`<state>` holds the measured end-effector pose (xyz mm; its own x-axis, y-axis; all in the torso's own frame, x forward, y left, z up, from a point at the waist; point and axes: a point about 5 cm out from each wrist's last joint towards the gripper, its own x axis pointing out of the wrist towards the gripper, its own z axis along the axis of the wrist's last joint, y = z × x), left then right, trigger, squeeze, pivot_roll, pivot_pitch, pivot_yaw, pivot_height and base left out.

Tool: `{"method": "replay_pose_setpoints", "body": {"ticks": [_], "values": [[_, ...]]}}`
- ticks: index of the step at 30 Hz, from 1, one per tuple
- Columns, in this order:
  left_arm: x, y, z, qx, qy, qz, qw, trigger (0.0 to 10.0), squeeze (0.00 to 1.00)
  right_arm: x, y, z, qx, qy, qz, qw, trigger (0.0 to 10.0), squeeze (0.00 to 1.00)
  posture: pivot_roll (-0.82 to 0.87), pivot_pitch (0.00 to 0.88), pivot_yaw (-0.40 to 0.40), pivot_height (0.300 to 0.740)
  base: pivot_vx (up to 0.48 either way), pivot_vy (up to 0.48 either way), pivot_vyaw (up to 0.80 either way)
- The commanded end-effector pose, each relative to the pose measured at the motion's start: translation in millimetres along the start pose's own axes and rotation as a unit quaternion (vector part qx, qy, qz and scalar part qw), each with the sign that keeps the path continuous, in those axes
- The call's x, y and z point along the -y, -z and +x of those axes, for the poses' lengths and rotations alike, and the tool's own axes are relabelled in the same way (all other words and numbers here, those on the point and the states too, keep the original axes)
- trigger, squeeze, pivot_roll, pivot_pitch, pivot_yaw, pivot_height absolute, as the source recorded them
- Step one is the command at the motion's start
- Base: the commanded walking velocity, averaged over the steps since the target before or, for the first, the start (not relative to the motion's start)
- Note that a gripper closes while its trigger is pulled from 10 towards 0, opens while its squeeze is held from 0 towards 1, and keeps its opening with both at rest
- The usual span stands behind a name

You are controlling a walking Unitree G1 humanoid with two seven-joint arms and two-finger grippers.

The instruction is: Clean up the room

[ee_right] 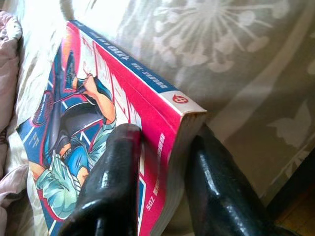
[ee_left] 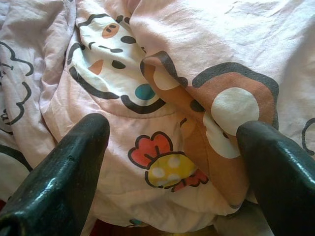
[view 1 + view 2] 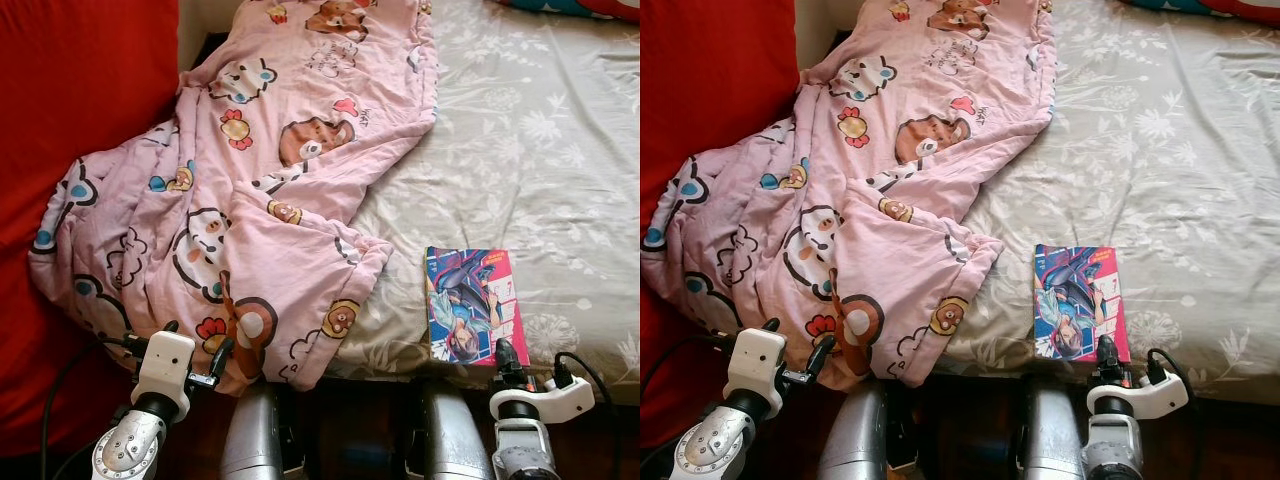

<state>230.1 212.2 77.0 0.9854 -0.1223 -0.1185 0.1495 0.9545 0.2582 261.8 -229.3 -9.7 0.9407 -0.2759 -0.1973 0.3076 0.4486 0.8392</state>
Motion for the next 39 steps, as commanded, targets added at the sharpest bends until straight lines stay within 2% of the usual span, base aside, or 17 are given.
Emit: {"method": "replay_pose_setpoints", "body": {"ticks": [1, 3, 9, 19, 20, 21, 22, 24, 29, 30, 31, 32, 34, 36, 39], "values": [[-0.8, 10, -5.4, -0.02, -0.003, -0.002, 1.0, 10.0, 0.0, 7.0, 10, -6.8, -0.013, 0.033, -0.011, 0.999, 0.0, 0.0, 0.14, 0.231, 0.096, 0.591, 0.0, 0.0, 0.0], [0.5, 10, -3.9, -0.019, -0.004, -0.003, 1.0, 10.0, 0.0, 5.8, 9, -6.6, -0.004, 0.037, -0.027, 0.999, 0.0, 0.0, 0.14, 0.233, 0.092, 0.591, 0.0, 0.0, 0.0], [4.6, 11, -0.4, -0.017, -0.006, -0.01, 1.0, 10.0, 0.0, -5.3, 12, -5.2, -0.001, -0.003, -0.055, 0.998, 0.0, 0.0, 0.12, 0.226, 0.081, 0.591, 0.0, 0.0, 0.0], [13.5, 12, 10.2, -0.011, -0.013, -0.02, 1.0, 10.0, 0.0, -21.2, 10, 2.5, -0.003, -0.044, -0.1, 0.994, 0.0, 0.0, 0.08, 0.158, 0.043, 0.591, 0.0, 0.0, 0.0], [15.1, 12, 14.6, -0.008, -0.018, -0.023, 1.0, 10.0, 0.0, -30.0, 7, 8.2, 0.002, -0.058, -0.105, 0.993, 0.0, 0.0, 0.07, 0.16, 0.033, 0.591, 0.0, 0.0, 0.0], [16.7, 11, 18.5, -0.004, -0.023, -0.028, 0.999, 10.0, 0.0, -42.8, 4, 13.9, 0.004, -0.084, -0.14, 0.987, 0.0, 0.0, 0.06, 0.151, 0.023, 0.591, 0.0, 0.0, 0.0], [16.7, 11, 18.5, -0.004, -0.023, -0.028, 0.999, 10.0, 0.0, -42.8, 4, 13.9, 0.004, -0.084, -0.14, 0.987, 0.0, 0.0, 0.06, 0.151, 0.023, 0.591, 0.0, 0.0, 0.0], [18.7, 10, 21.2, -0.001, -0.03, -0.033, 0.999, 10.0, 0.0, -56.7, 4, 17.7, 0.008, -0.114, -0.173, 0.978, 0.0, 0.0, 0.05, 0.146, 0.003, 0.591, 0.0, 0.0, 0.0], [22.7, 10, 23.8, 0.002, -0.043, -0.044, 0.998, 10.0, 0.0, -71.1, 0, 20.3, 0.022, -0.138, -0.172, 0.975, 0.0, 0.0, 0.03, 0.128, -0.023, 0.591, 0.0, 0.0, 0.0], [25.2, 10, 26.0, 0.006, -0.045, -0.049, 0.998, 10.0, 0.0, -77.2, -2, 20.8, 0.025, -0.152, -0.191, 0.97, 10.0, 0.0, 0.02, 0.123, -0.034, 0.591, 0.0, 0.0, 0.0], [25.2, 10, 26.0, 0.006, -0.045, -0.049, 0.998, 10.0, 0.0, -77.2, -2, 20.8, 0.025, -0.152, -0.191, 0.97, 10.0, 0.0, 0.02, 0.123, -0.034, 0.591, 0.0, 0.0, 0.0], [26.9, 8, 29.6, 0.011, -0.051, -0.058, 0.997, 10.0, 0.0, -85.1, -3, 20.3, 0.027, -0.173, -0.219, 0.96, 10.0, 0.0, 0.01, 0.123, -0.042, 0.591, 0.0, 0.0, 0.0], [27.0, 8, 32.4, 0.014, -0.061, -0.071, 0.996, 10.0, 0.0, -90.0, -2, 19.1, 0.023, -0.191, -0.247, 0.95, 10.0, 0.0, 0.01, 0.125, -0.049, 0.591, 0.0, 0.0, 0.0], [25.6, 7, 34.3, 0.017, -0.071, -0.082, 0.994, 10.0, 0.0, -88.2, 0, 19.1, 0.01, -0.185, -0.296, 0.937, 10.0, 0.0, 0.0, 0.127, -0.051, 0.591, 0.0, 0.0, 0.0], [27.5, 7, 36.4, 0.016, -0.078, -0.093, 0.993, 10.0, 0.0, -88.3, -3, 18.8, 0.023, -0.181, -0.323, 0.929, 10.0, 0.0, 0.01, 0.127, -0.054, 0.609, 0.0, 0.0, 0.0]]}}
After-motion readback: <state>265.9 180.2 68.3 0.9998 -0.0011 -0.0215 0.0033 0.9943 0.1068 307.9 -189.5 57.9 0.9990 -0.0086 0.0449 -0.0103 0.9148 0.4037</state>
